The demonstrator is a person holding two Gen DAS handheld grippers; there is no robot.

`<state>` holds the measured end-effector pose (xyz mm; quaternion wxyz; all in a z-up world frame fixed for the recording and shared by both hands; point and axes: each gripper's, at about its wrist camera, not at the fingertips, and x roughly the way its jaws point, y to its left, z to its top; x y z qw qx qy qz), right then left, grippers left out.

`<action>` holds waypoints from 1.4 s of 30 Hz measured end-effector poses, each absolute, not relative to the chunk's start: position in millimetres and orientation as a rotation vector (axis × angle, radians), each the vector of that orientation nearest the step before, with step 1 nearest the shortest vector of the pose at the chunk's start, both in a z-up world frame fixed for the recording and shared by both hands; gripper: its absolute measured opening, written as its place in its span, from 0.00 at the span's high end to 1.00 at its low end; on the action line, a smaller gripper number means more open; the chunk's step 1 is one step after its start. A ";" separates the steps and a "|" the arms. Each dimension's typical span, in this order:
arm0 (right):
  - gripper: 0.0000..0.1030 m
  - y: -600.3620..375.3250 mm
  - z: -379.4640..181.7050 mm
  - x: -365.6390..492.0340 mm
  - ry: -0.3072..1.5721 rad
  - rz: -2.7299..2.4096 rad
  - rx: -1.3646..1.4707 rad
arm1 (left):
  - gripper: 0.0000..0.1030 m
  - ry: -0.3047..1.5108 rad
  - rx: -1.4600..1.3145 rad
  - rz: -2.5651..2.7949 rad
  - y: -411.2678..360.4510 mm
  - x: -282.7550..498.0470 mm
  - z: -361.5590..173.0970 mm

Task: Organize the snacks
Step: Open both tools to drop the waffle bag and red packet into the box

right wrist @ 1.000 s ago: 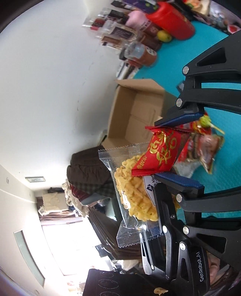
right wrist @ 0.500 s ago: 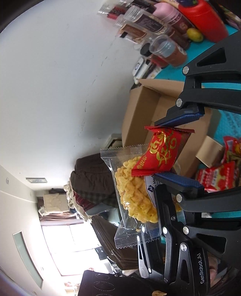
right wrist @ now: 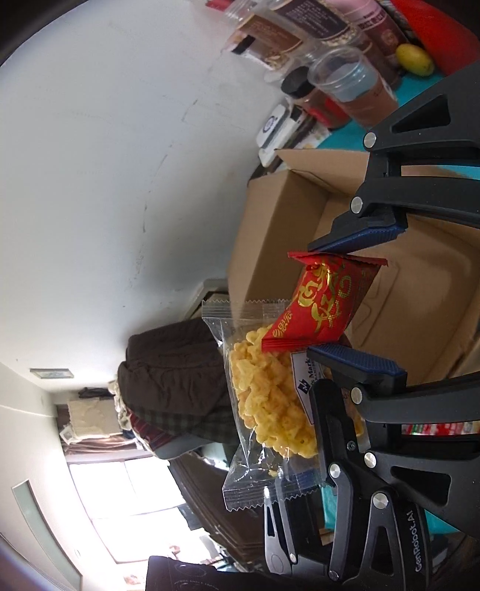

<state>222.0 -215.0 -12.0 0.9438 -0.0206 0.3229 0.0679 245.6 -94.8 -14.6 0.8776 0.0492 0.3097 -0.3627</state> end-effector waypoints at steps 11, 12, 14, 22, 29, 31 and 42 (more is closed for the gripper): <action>0.52 -218.4 -41.5 246.1 0.772 0.143 -0.018 | 0.75 0.743 0.124 -0.705 -101.5 262.3 -41.5; 0.51 -218.7 -43.8 247.4 0.781 0.143 -0.021 | 0.75 0.750 0.126 -0.697 -101.5 263.3 -43.0; 0.51 -216.1 -48.0 248.4 0.799 0.139 -0.034 | 0.75 0.766 0.133 -0.674 -101.6 264.8 -47.2; 0.46 -213.5 -63.6 246.2 0.885 0.098 -0.066 | 0.75 0.820 0.183 -0.568 -99.4 264.7 -57.5; 0.37 -216.0 -64.1 239.4 0.904 0.054 -0.065 | 0.72 0.839 0.211 -0.483 -94.6 264.1 -56.9; 0.37 -214.3 -61.5 235.8 0.901 0.048 -0.072 | 0.66 0.826 0.219 -0.457 -92.5 261.2 -52.5; 0.37 -202.6 -18.8 200.4 0.804 0.027 -0.104 | 0.57 0.733 0.198 -0.427 -74.7 230.7 -5.5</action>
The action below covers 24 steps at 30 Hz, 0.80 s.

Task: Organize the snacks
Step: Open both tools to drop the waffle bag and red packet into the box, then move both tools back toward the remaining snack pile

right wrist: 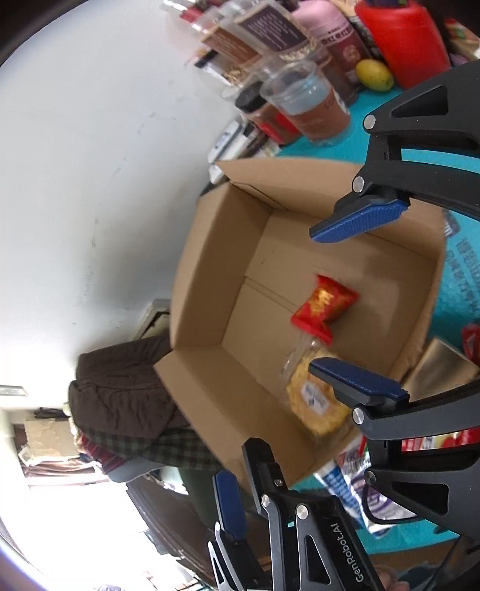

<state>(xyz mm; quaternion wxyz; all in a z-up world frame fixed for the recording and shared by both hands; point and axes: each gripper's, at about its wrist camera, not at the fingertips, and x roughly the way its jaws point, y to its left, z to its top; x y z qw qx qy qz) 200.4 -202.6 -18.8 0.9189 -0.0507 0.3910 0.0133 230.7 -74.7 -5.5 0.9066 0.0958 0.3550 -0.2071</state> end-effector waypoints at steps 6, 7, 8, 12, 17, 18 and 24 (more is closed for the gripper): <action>0.37 -192.9 14.5 172.6 0.729 0.020 -0.119 | 0.57 0.661 0.171 -0.427 -59.7 204.3 27.8; 0.37 -191.0 20.0 167.6 0.716 0.018 -0.120 | 0.57 0.650 0.168 -0.427 -57.7 200.0 32.9; 0.37 -189.0 26.3 161.3 0.699 0.016 -0.122 | 0.57 0.640 0.166 -0.426 -56.0 196.4 37.2; 0.37 -182.7 46.6 140.9 0.642 0.007 -0.125 | 0.57 0.601 0.148 -0.431 -46.9 176.5 56.8; 0.31 -175.1 68.2 110.3 0.578 0.001 -0.121 | 0.27 0.528 0.134 -0.416 -34.7 147.2 75.3; 0.31 -173.7 71.1 104.9 0.570 0.000 -0.123 | 0.27 0.510 0.133 -0.412 -33.0 141.7 78.6; 0.16 -165.6 81.7 73.9 0.529 -0.013 -0.125 | 0.27 0.480 0.110 -0.418 -19.7 113.2 93.6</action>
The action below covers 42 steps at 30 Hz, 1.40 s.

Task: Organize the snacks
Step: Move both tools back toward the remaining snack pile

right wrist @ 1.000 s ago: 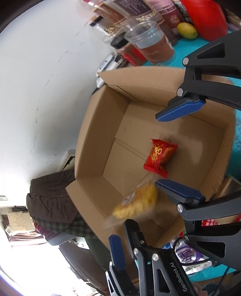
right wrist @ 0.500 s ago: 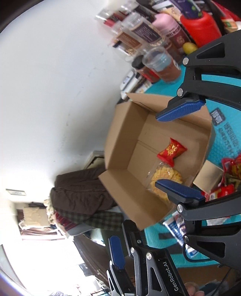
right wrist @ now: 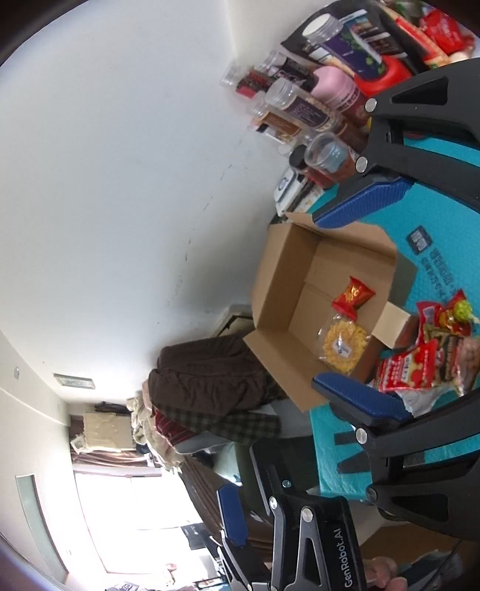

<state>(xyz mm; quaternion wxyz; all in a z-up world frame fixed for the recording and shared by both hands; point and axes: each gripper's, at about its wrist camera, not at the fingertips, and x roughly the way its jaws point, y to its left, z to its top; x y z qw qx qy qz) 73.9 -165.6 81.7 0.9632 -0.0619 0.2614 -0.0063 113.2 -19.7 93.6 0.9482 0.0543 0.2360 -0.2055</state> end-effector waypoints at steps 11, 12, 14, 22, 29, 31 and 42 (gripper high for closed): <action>0.09 -150.9 79.9 21.3 0.506 -0.030 -0.096 | 0.27 0.470 0.097 -0.439 -0.3 71.8 91.4; 0.09 -149.9 78.5 17.8 0.507 -0.033 -0.094 | 0.27 0.473 0.096 -0.443 0.6 68.9 89.9; 0.09 -148.4 75.5 11.3 0.508 -0.037 -0.089 | 0.27 0.480 0.091 -0.454 3.3 62.7 85.5; 0.09 -145.9 58.0 -5.8 0.533 -0.038 -0.055 | 0.27 0.505 0.086 -0.469 6.9 46.5 70.7; 0.09 -145.8 32.5 -7.0 0.582 -0.018 -0.016 | 0.27 0.541 0.089 -0.481 7.8 39.1 51.6; 0.09 -146.5 22.9 -5.8 0.599 -0.013 -0.003 | 0.27 0.562 0.088 -0.488 7.7 40.1 43.5; 0.09 -149.7 -29.8 17.3 0.703 0.003 0.039 | 0.27 0.671 0.107 -0.516 1.2 58.6 -3.7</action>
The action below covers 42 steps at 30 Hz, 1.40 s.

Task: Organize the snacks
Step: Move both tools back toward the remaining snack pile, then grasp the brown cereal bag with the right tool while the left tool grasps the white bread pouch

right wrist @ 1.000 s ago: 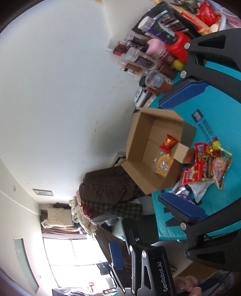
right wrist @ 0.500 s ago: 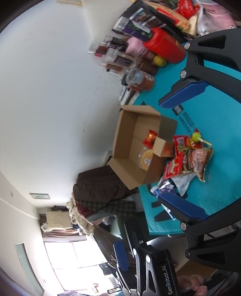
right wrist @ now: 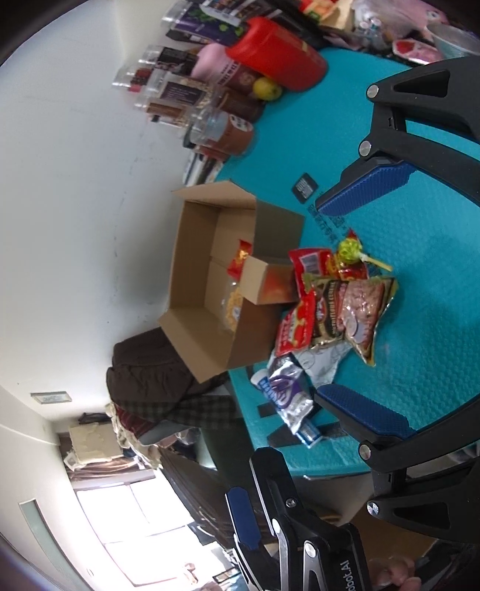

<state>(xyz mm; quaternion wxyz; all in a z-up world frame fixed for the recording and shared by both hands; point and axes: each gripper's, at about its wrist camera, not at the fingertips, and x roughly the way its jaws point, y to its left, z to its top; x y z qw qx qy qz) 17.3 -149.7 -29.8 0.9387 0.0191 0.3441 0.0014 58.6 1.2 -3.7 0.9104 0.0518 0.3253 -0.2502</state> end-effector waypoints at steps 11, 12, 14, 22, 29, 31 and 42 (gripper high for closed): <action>0.09 -151.8 -74.6 46.4 0.818 0.014 0.066 | 0.27 0.774 0.108 -0.531 -3.0 82.3 -47.2; 0.09 -151.4 -77.0 48.8 0.824 0.016 0.066 | 0.27 0.788 0.106 -0.531 -2.7 84.7 -51.5; 0.09 -150.0 -82.9 53.6 0.842 0.022 0.065 | 0.27 0.808 0.102 -0.531 -1.6 88.2 -57.2; 0.13 -146.0 -101.1 69.8 0.897 0.043 0.066 | 0.27 0.865 0.074 -0.502 6.1 101.2 -76.0; 0.21 -143.6 -117.4 81.5 0.952 0.057 0.069 | 0.27 0.899 0.053 -0.491 10.3 108.2 -86.5; 0.26 -143.4 -119.3 81.6 0.947 0.041 0.053 | 0.27 0.903 0.050 -0.489 10.1 109.2 -87.6; 0.54 -156.1 -102.4 59.0 0.889 0.045 0.067 | 0.27 0.901 0.058 -0.534 -1.8 105.8 -83.9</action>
